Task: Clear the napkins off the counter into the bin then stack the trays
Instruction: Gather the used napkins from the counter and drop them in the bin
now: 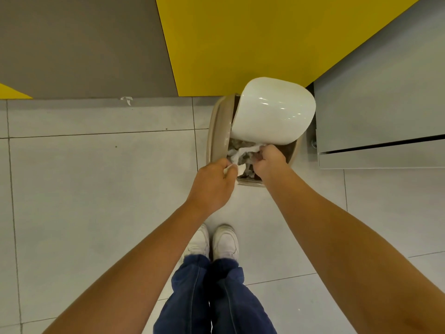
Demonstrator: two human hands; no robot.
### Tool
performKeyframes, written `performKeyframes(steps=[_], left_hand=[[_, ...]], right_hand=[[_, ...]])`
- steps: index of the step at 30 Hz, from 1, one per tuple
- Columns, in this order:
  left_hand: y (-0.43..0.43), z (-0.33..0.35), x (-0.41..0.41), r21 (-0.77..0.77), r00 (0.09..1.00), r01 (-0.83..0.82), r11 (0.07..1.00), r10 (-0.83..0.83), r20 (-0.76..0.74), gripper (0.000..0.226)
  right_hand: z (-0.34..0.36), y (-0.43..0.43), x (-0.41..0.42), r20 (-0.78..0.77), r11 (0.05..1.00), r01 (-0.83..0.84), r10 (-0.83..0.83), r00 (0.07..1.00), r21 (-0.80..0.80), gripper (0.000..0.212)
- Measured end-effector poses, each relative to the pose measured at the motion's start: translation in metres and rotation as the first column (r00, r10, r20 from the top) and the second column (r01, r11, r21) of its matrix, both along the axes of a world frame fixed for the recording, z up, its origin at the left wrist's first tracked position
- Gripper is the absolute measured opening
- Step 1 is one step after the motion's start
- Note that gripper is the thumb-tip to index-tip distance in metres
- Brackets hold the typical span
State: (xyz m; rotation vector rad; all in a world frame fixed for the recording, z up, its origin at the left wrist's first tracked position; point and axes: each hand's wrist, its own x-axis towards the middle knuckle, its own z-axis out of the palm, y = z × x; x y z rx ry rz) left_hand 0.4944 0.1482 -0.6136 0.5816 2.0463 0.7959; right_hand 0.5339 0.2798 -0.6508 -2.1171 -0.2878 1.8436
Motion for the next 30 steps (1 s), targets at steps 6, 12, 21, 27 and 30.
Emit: performKeyframes(steps=[6, 12, 21, 27, 30], left_hand=[[0.042, -0.012, 0.012, -0.058, 0.981, -0.079, 0.995, 0.088, 0.172, 0.027], [0.086, -0.036, 0.025, -0.306, 0.909, -0.174, 0.936, 0.272, 0.316, 0.031], [0.097, -0.036, 0.015, -0.404, 0.41, -0.578, 0.709, 0.681, 0.607, 0.017], [0.083, -0.028, 0.017, -0.392, 0.565, -0.528, 0.753, 0.656, 0.5, 0.021], [0.073, -0.009, 0.02, -0.36, 0.643, -0.486, 0.796, 0.605, 0.47, 0.019]], right_hand=[[0.015, 0.0, 0.006, 0.046, 0.975, -0.217, 0.215, 0.976, 0.046, 0.015], [0.018, 0.0, 0.01, 0.146, 0.932, -0.342, 0.324, 0.935, 0.123, 0.02], [0.017, 0.002, 0.015, 0.098, 0.935, -0.35, 0.344, 0.934, 0.057, 0.016], [0.026, -0.002, 0.023, 0.067, 0.918, -0.396, 0.396, 0.916, -0.014, 0.01], [0.034, -0.007, 0.026, 0.046, 0.912, -0.409, 0.41, 0.911, -0.025, 0.012]])
